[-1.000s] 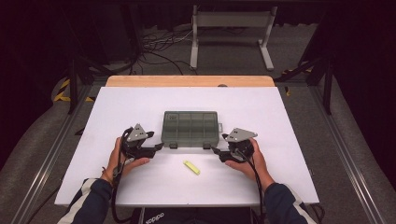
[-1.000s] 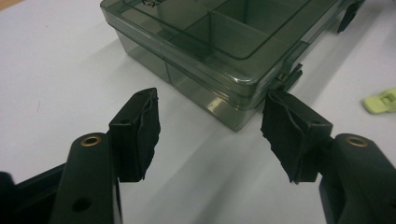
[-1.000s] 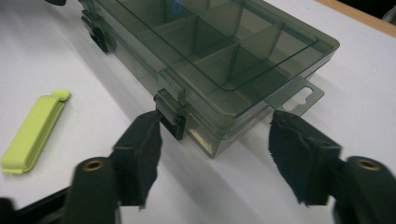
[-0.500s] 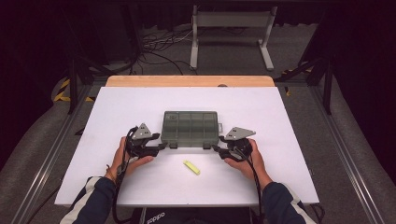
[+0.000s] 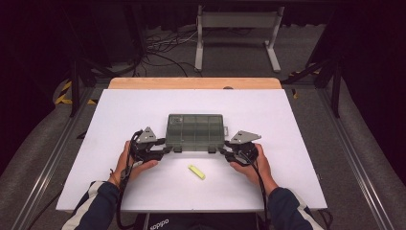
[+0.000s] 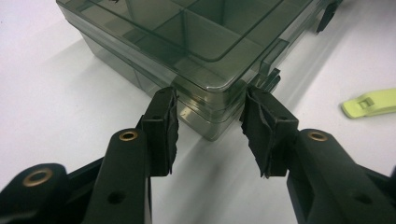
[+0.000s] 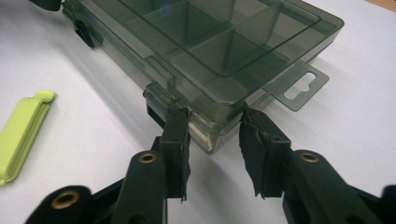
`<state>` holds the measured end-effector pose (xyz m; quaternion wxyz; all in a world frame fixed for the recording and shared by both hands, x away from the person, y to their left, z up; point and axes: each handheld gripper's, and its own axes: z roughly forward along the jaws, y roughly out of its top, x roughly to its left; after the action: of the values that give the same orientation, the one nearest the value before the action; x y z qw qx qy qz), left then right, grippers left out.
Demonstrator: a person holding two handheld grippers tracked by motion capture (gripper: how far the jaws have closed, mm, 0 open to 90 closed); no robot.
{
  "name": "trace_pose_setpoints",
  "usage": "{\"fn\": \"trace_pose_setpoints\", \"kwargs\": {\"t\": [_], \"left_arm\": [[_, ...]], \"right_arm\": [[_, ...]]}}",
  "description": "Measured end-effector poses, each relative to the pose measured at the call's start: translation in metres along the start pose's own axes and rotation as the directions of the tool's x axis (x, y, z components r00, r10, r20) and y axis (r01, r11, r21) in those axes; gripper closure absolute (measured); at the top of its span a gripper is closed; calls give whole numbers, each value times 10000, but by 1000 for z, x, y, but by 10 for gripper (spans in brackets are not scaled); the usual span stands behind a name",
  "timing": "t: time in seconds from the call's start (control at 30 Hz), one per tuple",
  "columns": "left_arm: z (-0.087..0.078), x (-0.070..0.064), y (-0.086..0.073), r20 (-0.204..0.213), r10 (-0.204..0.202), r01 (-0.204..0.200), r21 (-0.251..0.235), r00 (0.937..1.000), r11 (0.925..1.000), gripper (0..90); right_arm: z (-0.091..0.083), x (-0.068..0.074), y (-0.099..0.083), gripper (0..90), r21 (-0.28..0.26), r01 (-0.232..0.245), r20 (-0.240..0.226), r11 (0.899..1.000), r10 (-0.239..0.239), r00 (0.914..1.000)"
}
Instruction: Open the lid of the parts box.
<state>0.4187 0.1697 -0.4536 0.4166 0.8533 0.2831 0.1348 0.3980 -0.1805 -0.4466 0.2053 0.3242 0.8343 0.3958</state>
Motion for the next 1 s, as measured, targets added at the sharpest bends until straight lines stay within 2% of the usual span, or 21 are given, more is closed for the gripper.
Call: {"fn": "trace_pose_setpoints", "kwargs": {"t": [0.23, 0.37, 0.5, 0.53, 0.67, 0.77, 0.93, 1.0], "left_arm": [[-1, -1, 0, -113, 69, -69, 10, 9999, 10000, 588], [-2, 0, -1, -26, -85, 85, 3, 10000, 10000, 602], [-4, -2, 0, -198, 103, -103, -16, 9998, 9999, 621], [-6, -3, 0, -168, 41, -43, -81, 9999, 10000, 628], [-9, -4, 1, -223, 89, -92, -129, 9997, 9999, 655], [-12, -6, 3, -333, 304, -310, -170, 9990, 9994, 710], [-16, -6, 4, -248, 336, -344, -323, 9991, 9989, 768], [-16, -7, 4, -292, 446, -456, -330, 9986, 9984, 830]], "right_arm": [[-2, 2, 0, 665, 94, 72, 111, 9999, -73, 9999], [-3, 2, 0, 695, 138, 11, 125, 9999, -13, 9999], [-4, 4, 1, 708, 216, 111, 249, 9997, -117, 9996], [-4, 4, 1, 709, 228, 133, 269, 9997, -139, 9995], [-7, 4, 1, 714, 26, 103, 146, 9999, -103, 9998], [-12, 3, 2, 754, -220, 323, 31, 9992, -322, 9995], [-14, 2, 4, 805, -330, 409, 20, 9986, -409, 9992], [-14, 1, 5, 840, -380, 417, 107, 9984, -413, 9991]]}}
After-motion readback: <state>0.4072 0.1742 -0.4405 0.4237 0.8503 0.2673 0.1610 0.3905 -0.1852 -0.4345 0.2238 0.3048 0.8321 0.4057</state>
